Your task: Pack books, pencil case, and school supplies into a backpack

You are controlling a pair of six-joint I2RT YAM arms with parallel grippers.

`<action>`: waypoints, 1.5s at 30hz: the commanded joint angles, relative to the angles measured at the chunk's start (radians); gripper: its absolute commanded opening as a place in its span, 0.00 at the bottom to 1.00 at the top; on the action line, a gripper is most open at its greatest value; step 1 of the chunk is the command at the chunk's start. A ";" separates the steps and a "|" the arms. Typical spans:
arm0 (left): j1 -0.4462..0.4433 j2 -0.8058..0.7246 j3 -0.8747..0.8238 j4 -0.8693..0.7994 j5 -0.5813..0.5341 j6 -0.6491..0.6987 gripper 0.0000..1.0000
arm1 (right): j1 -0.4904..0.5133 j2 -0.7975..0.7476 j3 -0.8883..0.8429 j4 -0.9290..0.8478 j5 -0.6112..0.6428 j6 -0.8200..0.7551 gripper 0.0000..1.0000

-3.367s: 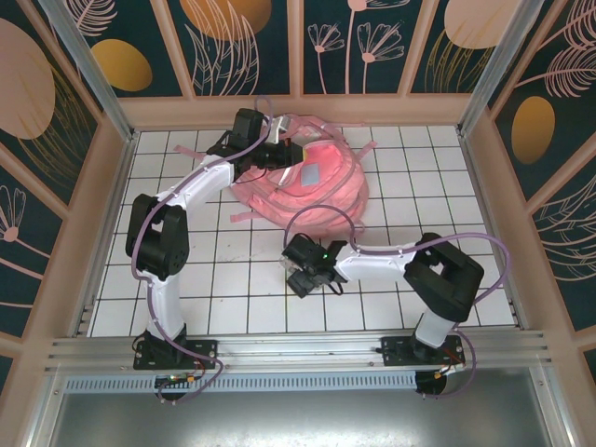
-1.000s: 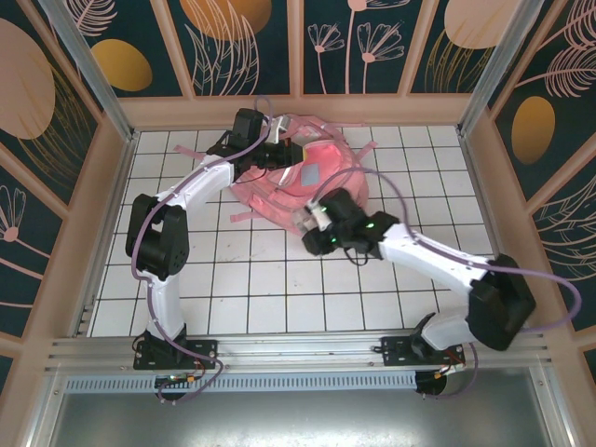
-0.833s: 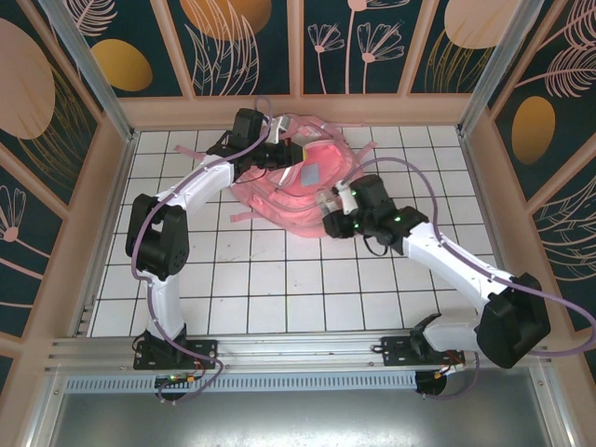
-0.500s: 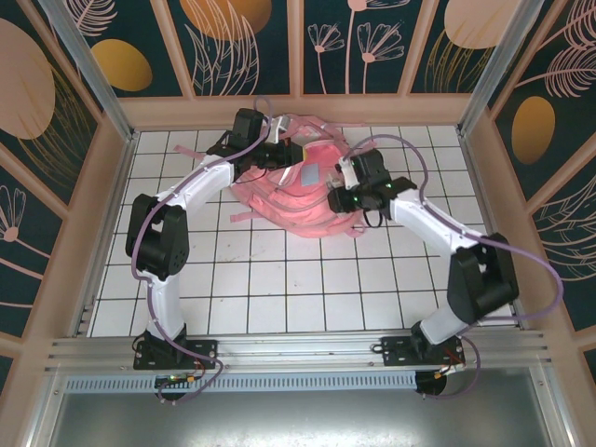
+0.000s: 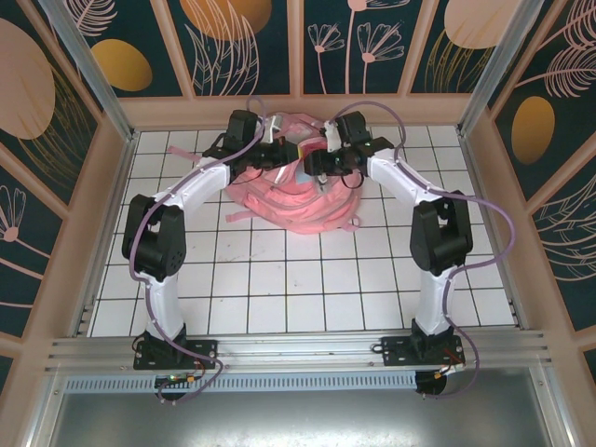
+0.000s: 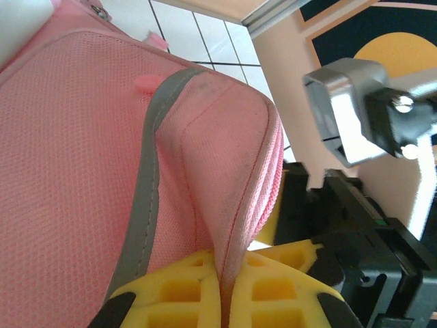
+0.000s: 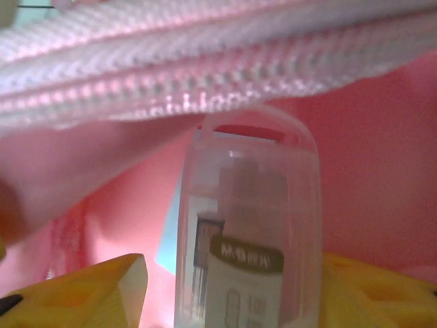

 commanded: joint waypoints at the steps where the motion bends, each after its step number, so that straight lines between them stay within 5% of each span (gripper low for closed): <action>1: -0.010 -0.077 0.008 0.102 0.064 -0.027 0.00 | -0.019 -0.047 -0.064 0.165 -0.200 0.197 0.69; 3: -0.010 -0.074 0.007 0.112 0.068 -0.036 0.00 | -0.033 -0.094 -0.130 0.234 -0.212 0.256 0.69; 13: -0.010 -0.066 0.014 0.136 0.073 -0.054 0.00 | -0.027 -0.301 -0.311 0.151 0.121 0.171 0.68; 22: -0.011 -0.060 0.021 0.137 0.080 -0.067 0.00 | 0.042 -0.440 -0.522 0.158 0.116 0.236 0.63; 34: -0.035 -0.105 -0.057 0.206 0.080 -0.125 0.00 | 0.079 -0.234 -0.384 0.375 0.027 0.276 0.24; 39: -0.057 -0.121 -0.089 0.251 0.084 -0.158 0.00 | 0.085 -0.128 -0.289 0.424 -0.002 0.275 0.20; 45: -0.061 -0.126 -0.098 0.279 0.085 -0.178 0.00 | 0.092 -0.182 -0.311 0.367 0.076 0.215 0.21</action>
